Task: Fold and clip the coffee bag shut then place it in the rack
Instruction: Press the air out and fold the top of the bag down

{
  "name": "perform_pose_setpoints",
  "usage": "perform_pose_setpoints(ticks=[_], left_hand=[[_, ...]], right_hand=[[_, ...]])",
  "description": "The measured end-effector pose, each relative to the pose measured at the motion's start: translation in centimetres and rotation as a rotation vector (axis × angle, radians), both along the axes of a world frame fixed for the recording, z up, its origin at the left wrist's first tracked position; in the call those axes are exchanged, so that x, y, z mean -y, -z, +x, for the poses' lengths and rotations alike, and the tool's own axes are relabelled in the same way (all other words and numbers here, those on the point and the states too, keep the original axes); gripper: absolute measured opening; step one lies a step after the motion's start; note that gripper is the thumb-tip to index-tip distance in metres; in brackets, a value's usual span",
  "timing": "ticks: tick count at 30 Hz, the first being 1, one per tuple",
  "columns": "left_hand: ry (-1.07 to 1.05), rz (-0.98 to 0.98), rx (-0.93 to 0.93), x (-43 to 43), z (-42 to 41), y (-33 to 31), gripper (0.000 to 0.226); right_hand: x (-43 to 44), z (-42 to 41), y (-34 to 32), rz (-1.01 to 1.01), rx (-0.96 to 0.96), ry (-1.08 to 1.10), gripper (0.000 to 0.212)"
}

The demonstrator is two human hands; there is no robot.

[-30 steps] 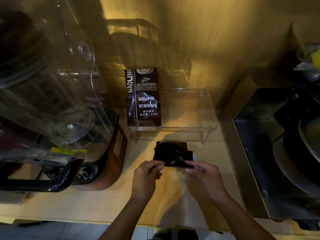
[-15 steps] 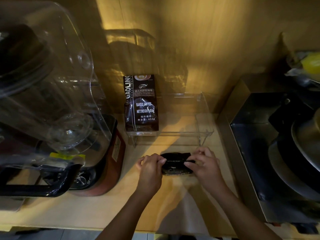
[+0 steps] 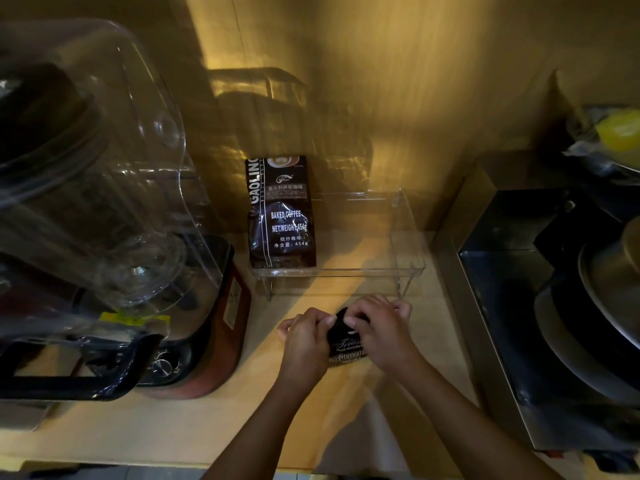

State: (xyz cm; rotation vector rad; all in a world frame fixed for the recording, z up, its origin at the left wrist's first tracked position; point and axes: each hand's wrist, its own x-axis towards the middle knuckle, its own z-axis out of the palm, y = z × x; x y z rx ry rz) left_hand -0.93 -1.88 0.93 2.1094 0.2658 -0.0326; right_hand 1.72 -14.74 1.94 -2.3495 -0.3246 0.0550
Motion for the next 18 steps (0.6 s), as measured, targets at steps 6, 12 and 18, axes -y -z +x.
perform_pose_setpoints(ticks=[6,12,18], left_hand=[[-0.057,-0.046,-0.054,-0.6,0.0,-0.1,0.02],[-0.118,-0.128,-0.168,-0.7,0.6,-0.5,0.019],[-0.247,-0.409,-0.365,-1.9,1.9,-1.3,0.015]], right_hand=[[1.5,0.5,0.4,0.214,-0.181,0.124,0.034],[2.6,0.6,0.5,0.536,-0.506,0.448,0.021],[2.3,1.0,0.2,0.779,-0.776,0.592,0.007]])
